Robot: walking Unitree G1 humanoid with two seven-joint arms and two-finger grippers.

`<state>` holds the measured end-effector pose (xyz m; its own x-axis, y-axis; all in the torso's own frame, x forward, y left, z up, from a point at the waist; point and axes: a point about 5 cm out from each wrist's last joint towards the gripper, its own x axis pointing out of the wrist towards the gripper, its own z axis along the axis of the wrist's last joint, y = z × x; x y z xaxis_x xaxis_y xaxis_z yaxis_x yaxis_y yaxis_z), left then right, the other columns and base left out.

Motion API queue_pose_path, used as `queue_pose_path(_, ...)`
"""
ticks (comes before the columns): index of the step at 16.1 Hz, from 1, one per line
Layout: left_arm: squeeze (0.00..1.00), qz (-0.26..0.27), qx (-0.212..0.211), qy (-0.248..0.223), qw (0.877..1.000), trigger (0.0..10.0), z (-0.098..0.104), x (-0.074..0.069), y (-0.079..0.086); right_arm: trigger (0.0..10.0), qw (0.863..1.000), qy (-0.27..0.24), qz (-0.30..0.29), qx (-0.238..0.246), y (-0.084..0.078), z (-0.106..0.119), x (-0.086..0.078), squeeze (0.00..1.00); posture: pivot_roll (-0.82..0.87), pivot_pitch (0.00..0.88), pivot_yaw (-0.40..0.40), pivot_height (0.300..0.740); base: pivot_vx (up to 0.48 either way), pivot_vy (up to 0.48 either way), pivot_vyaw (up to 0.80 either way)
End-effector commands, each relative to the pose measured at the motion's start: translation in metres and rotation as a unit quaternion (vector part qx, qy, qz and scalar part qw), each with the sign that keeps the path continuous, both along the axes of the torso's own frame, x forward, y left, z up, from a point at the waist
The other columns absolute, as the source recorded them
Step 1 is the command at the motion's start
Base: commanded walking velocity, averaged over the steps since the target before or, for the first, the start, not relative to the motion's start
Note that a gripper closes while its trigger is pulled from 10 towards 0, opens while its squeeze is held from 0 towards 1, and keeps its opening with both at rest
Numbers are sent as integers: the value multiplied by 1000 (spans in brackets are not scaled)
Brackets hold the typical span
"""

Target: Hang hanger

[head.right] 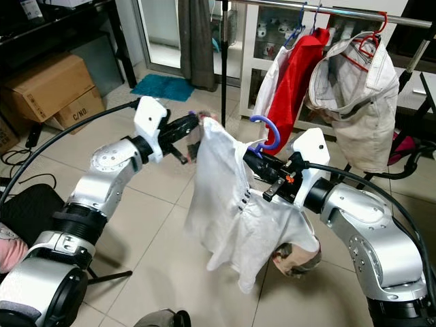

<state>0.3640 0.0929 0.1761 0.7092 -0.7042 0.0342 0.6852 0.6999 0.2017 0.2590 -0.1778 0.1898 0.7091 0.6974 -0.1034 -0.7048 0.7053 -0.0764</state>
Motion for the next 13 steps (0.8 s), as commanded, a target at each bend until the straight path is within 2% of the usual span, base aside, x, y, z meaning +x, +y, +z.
queue_pose_path(1, 0, -11, 11, -26, 1000, 0, 10, 0, -6, 10000, 1000, -14, 8, 1, 1, 8, -2, 0, -93, 0, 82, 740, 0, 0, 0)
queue_pose_path(4, 0, -3, 38, -52, 998, 0, 14, 0, -5, 10000, 1000, -13, 7, -1, 0, 7, -3, 0, -93, 0, 80, 740, 0, 0, 0)
queue_pose_path(6, 0, 3, 40, -64, 997, 0, 22, 1, -2, 10000, 1000, -12, 9, -2, 0, 6, -4, 0, -92, 0, 78, 740, 0, 0, 0)
queue_pose_path(13, 0, 5, 68, -94, 993, 0, 46, -2, 25, 10000, 1000, -6, 15, -6, 2, 2, -5, 0, -82, 0, 74, 740, 0, 0, 0)
